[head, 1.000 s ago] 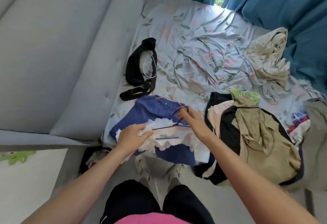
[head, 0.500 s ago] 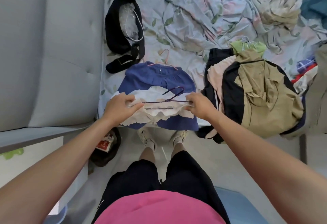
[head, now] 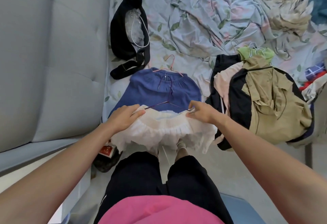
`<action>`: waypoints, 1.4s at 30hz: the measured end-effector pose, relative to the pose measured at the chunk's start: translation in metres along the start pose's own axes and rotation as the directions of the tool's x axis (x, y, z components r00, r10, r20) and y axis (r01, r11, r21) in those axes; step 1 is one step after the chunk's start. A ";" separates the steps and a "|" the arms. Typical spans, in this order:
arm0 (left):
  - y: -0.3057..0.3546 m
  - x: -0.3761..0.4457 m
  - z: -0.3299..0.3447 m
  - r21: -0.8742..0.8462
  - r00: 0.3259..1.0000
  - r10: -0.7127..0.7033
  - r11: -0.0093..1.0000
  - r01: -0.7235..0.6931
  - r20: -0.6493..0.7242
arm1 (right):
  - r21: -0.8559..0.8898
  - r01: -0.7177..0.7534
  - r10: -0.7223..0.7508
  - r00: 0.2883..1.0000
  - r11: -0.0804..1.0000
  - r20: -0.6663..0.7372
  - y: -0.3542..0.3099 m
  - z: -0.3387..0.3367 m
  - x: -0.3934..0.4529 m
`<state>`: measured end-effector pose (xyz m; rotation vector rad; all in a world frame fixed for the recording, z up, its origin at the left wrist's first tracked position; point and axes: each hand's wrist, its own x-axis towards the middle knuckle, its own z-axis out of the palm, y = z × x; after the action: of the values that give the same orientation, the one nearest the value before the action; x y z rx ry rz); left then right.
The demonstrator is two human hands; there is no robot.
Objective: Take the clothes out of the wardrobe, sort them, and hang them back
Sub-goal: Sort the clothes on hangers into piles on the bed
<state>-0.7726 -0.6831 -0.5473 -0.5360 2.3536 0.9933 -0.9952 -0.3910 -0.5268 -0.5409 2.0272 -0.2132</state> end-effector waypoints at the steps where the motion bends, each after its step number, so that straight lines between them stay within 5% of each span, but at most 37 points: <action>1: 0.000 0.012 0.000 0.009 1.000 -0.001 1.000 0.001 -0.013 | 0.002 -0.001 0.001 1.000 1.000 -0.031 0.002 -0.002 0.009; 8: -0.001 0.146 -0.003 0.124 0.984 0.020 0.992 0.002 -0.175 | -0.023 -0.005 -0.003 0.940 1.000 -0.341 0.026 -0.024 0.118; 12: -0.009 0.213 0.006 0.234 0.960 0.026 0.971 0.042 -0.277 | 0.075 0.073 -0.036 0.908 0.994 -0.418 0.048 -0.023 0.178; 18: 0.021 0.242 0.045 0.280 0.976 0.050 0.960 0.011 -0.210 | -0.022 0.102 -0.101 0.895 0.995 -0.434 0.104 -0.016 0.184; 31: 0.304 0.342 0.162 0.187 0.955 0.253 0.957 -0.222 -0.158 | -0.054 0.018 -0.048 0.769 0.998 -0.638 0.340 -0.121 0.121; 35: 0.393 0.378 0.214 0.172 0.953 0.275 0.952 -0.252 -0.125 | -0.062 -0.040 -0.006 0.792 0.997 -0.610 0.433 -0.158 0.111; 42: 0.459 0.433 0.267 0.134 0.993 0.059 0.990 -0.045 -0.099 | -0.101 -0.093 0.018 0.820 0.991 -0.571 0.551 -0.217 0.122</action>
<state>-1.2753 -0.2514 -0.7208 -0.4874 2.5148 0.8438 -1.3911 0.0247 -0.7170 -0.5358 2.6563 -0.2328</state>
